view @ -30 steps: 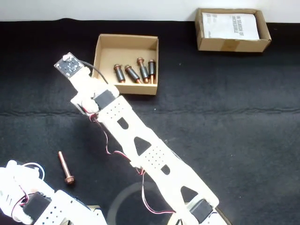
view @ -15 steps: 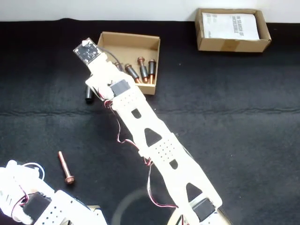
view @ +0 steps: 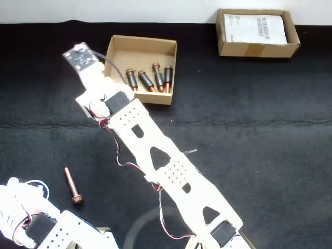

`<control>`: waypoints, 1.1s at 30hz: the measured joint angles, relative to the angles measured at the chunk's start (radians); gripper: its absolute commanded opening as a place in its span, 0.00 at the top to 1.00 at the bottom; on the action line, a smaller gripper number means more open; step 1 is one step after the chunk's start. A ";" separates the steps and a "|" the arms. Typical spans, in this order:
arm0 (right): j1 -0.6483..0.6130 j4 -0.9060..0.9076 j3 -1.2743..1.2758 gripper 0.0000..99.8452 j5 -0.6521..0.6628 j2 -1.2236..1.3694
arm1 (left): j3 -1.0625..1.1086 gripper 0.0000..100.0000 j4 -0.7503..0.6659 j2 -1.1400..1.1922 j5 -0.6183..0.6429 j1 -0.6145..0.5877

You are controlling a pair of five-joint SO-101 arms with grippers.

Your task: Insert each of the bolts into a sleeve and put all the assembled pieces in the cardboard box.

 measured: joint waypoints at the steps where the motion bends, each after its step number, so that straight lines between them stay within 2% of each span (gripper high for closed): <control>1: 0.005 0.002 0.000 0.78 -0.015 0.000 | 0.000 0.99 0.000 0.000 0.000 0.000; 6: 0.017 -0.026 0.049 0.78 -0.069 -0.003 | 0.000 0.99 0.000 0.000 0.000 0.000; 13: 0.029 -0.147 0.245 0.77 -0.117 -0.018 | 0.000 0.99 0.000 0.000 0.000 0.000; 27: 0.029 -0.397 0.450 0.77 -0.094 -0.021 | 0.000 0.99 0.000 0.000 0.000 0.000; 33: 0.029 -0.430 0.483 0.78 -0.074 -0.009 | 0.000 0.99 0.000 0.000 0.000 0.000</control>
